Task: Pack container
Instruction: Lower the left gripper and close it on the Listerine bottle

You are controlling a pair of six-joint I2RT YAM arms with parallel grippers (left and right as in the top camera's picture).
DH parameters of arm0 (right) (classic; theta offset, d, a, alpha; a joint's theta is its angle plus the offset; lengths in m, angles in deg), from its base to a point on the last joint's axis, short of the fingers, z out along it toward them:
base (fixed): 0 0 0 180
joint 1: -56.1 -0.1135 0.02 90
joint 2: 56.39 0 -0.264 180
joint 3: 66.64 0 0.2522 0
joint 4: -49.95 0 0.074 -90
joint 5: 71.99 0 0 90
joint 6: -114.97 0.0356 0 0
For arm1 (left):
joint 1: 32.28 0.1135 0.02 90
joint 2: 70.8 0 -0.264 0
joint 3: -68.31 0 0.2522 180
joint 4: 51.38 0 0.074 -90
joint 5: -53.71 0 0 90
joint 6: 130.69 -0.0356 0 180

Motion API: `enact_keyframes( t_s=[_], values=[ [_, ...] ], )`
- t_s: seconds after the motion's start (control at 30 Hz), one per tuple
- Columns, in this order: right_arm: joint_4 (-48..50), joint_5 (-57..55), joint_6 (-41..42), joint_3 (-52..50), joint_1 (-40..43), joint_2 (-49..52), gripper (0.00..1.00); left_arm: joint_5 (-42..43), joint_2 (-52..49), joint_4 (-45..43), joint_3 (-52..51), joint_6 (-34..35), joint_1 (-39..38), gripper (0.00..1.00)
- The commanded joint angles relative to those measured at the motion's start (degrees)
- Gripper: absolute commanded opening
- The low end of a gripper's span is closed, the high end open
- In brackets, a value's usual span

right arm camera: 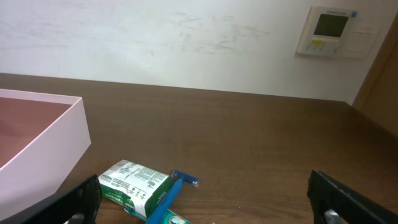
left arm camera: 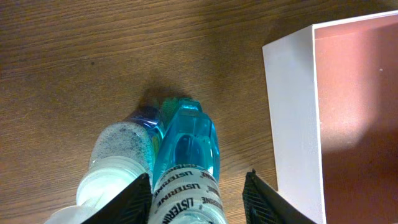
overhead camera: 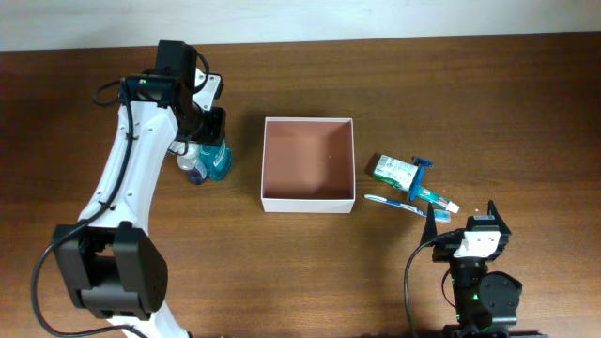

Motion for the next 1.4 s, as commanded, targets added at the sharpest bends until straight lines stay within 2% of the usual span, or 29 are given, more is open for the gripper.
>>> enact_keyframes(
  t_s=[0.0,0.17,0.6,0.8,1.37],
  values=[
    [-0.5,0.1,0.0,-0.3,0.4,-0.4,0.98,-0.4,-0.5,0.0,0.9,-0.1,0.0,0.44],
    [-0.5,0.1,0.0,-0.3,0.4,-0.4,0.99,-0.5,-0.5,-0.2,0.9,-0.1,-0.1,0.39],
    [-0.5,0.1,0.0,-0.3,0.4,-0.4,0.98,-3.4,-0.5,-2.2,0.9,-0.1,0.0,0.38],
    [-0.5,0.1,0.0,-0.3,0.4,-0.4,0.98,-3.4,-0.5,-2.3,1.0,-0.1,-0.1,0.33],
    [-0.5,0.1,0.0,-0.3,0.4,-0.4,0.98,-3.4,-0.5,-0.1,1.0,-0.1,-0.1,0.34]
  ],
)
